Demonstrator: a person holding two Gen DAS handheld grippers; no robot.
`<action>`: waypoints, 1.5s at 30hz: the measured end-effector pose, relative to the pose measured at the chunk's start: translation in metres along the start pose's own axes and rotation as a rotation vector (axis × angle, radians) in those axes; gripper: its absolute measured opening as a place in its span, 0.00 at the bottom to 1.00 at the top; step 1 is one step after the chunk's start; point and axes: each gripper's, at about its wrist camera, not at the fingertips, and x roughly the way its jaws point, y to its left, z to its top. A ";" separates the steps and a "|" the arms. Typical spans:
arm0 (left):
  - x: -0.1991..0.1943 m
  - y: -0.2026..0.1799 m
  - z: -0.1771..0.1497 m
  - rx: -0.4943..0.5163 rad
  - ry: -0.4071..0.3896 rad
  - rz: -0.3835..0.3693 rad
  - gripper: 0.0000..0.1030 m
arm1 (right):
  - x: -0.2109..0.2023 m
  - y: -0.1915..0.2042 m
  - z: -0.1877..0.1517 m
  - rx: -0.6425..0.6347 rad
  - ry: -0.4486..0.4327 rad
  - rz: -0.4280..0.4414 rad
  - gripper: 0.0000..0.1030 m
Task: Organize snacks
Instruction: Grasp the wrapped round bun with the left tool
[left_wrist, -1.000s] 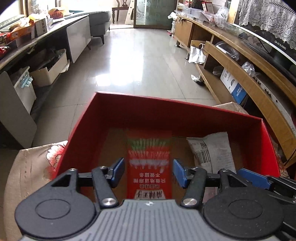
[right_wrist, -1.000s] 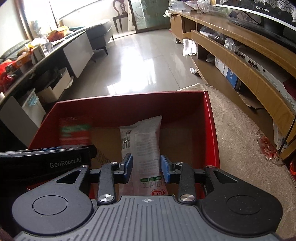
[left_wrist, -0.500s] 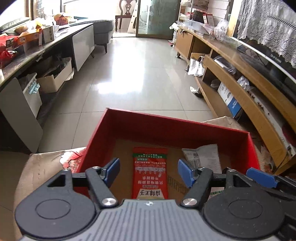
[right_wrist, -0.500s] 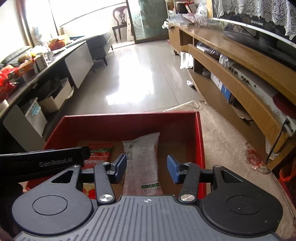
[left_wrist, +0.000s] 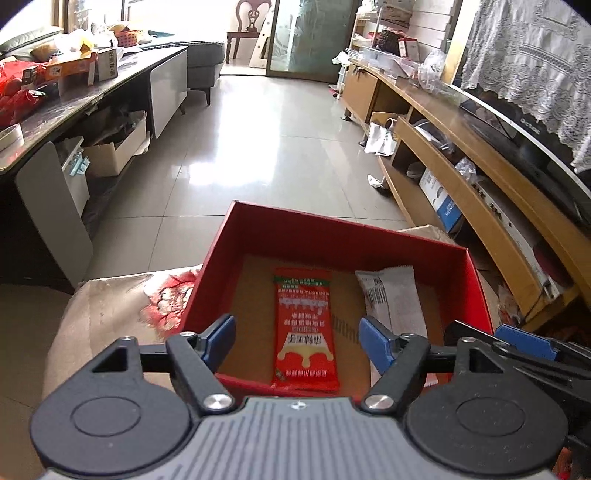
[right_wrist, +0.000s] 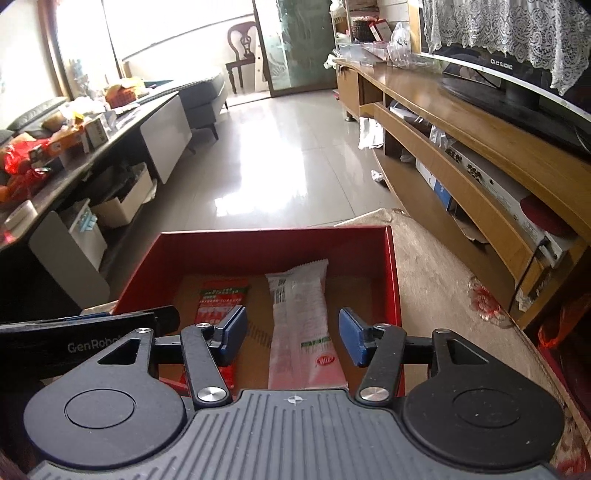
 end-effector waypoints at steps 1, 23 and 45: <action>-0.003 0.002 -0.003 0.002 0.002 -0.002 0.72 | -0.003 0.001 -0.003 0.001 0.002 0.002 0.61; -0.012 0.069 -0.078 -0.171 0.184 0.029 0.74 | -0.023 0.030 -0.062 -0.089 0.129 0.044 0.62; 0.020 0.062 -0.090 -0.197 0.262 0.066 0.60 | -0.011 0.034 -0.071 -0.156 0.203 0.065 0.67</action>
